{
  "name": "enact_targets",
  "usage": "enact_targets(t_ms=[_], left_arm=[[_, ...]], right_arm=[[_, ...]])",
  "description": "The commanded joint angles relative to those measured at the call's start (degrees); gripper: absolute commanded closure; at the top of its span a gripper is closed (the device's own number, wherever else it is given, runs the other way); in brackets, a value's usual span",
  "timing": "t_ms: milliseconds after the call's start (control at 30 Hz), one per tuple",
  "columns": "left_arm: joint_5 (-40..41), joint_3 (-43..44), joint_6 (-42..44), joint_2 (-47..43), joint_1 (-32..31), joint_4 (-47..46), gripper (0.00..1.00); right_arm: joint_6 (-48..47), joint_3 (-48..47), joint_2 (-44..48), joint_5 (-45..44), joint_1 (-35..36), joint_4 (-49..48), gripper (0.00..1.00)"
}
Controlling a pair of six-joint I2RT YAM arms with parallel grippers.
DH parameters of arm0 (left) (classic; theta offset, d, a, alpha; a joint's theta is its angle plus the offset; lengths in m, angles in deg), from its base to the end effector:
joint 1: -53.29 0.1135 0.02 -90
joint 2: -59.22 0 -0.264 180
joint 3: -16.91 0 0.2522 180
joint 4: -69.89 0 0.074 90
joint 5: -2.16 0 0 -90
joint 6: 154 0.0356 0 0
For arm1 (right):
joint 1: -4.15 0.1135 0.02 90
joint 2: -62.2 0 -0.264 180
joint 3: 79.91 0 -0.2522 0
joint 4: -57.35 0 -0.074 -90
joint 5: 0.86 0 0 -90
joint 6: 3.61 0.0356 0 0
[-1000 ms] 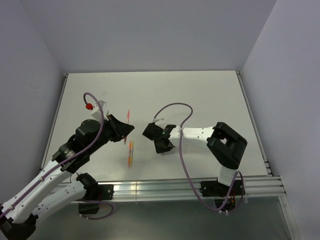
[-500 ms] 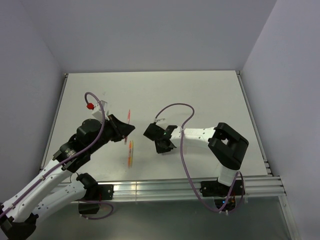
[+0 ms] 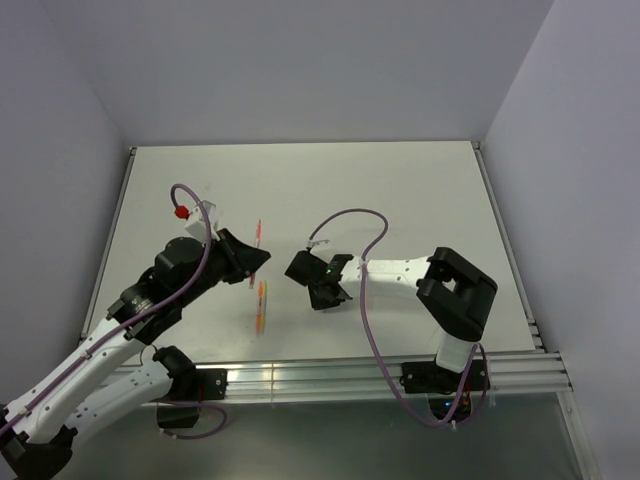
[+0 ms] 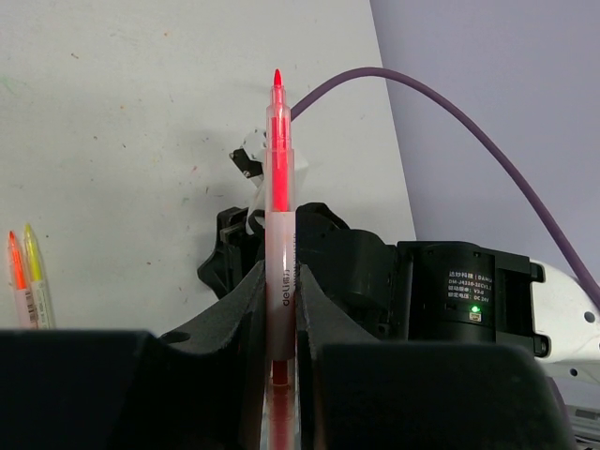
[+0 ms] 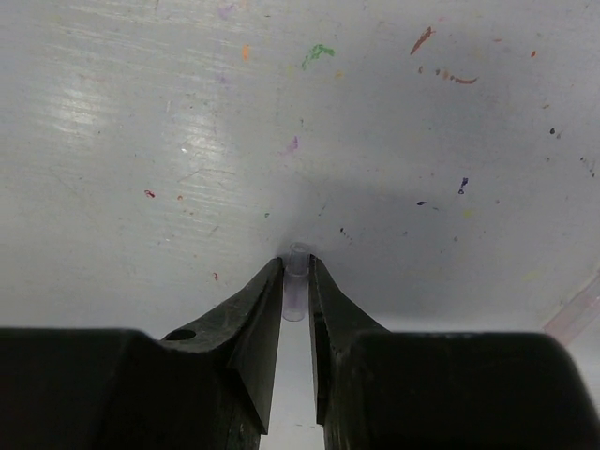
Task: Insert the pens into the pen caps
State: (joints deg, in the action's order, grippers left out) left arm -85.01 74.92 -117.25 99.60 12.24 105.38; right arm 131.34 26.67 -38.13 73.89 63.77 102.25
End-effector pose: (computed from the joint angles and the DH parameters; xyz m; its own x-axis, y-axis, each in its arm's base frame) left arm 0.1245 -0.1061 0.3273 -0.6355 -0.5077 -0.5816 0.1859 0.6305 -0.7536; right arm 0.1730 0.2765 0.1561 -0.8987 -0.1853 -0.3975 -0.2202 0.9745 0.0437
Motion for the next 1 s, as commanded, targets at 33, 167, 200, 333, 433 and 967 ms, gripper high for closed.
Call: enact_targets(t_ms=[33, 167, 200, 333, 433, 967], left_arm=[[-1.0, 0.0, 0.6, 0.1, 0.2, -2.8, 1.0], [-1.2, -0.1, 0.5, 0.4, 0.2, -2.9, 1.0], [-1.2, -0.1, 0.6, 0.4, 0.2, -3.0, 1.0], [-1.3, -0.1, 1.0, 0.7, 0.2, -3.5, 1.0], [-1.7, 0.7, 2.0, 0.6, 0.1, -4.3, 1.0], [-19.4, 1.2, 7.6, 5.1, 0.2, -23.3, 1.0]], right_arm=[[2.6, 3.0, -2.1, 4.9, 1.8, 2.9, 0.76], [2.9, 3.1, -2.6, 5.1, 1.8, 2.7, 0.82], [3.0, 3.1, -2.7, 5.3, 1.8, 2.6, 0.86], [3.2, 2.2, -0.8, 5.6, 1.8, 3.2, 1.0], [3.6, -2.5, 6.5, 4.4, 0.3, 6.1, 1.0], [16.8, -15.0, 26.9, 10.3, -16.5, -19.2, 1.0]])
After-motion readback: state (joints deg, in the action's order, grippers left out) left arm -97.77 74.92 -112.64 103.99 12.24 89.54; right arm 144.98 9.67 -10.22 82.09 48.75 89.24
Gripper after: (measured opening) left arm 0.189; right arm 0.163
